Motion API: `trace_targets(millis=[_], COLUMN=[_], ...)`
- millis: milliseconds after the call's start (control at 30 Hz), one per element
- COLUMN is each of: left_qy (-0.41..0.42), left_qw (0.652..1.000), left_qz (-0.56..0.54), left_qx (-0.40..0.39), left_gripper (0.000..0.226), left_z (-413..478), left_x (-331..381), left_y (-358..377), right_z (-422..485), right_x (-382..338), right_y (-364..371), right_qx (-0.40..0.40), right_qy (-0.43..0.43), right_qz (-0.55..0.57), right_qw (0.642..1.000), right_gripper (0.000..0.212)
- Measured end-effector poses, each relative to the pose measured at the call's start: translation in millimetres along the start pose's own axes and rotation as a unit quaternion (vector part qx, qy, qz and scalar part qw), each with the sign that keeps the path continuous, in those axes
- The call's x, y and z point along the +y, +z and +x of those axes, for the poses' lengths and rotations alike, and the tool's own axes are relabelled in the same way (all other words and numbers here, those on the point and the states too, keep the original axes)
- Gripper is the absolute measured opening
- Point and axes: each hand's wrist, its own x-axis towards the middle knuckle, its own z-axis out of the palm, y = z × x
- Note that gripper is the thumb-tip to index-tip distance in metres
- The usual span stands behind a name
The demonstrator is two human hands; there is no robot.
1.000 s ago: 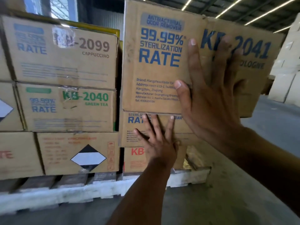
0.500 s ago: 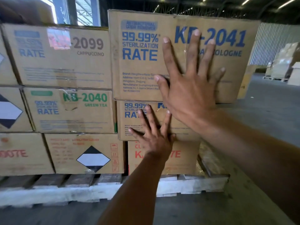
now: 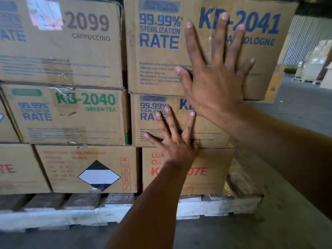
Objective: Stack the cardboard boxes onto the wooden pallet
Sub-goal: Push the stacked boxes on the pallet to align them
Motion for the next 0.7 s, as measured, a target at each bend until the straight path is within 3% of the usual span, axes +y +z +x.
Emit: trace_targets(millis=[700], left_qy=[0.016], left_qw=[1.000], left_qz=[-0.016], left_qx=[-0.005], left_gripper=[0.099], left_z=[1.3], left_x=[-0.2], left_y=[3.1], right_z=[30.1], right_x=[-4.2], right_y=[50.7], right_qx=[-0.041], right_qy=[0.000], right_qz=[0.005], right_qw=[0.999], right_gripper=[0.074])
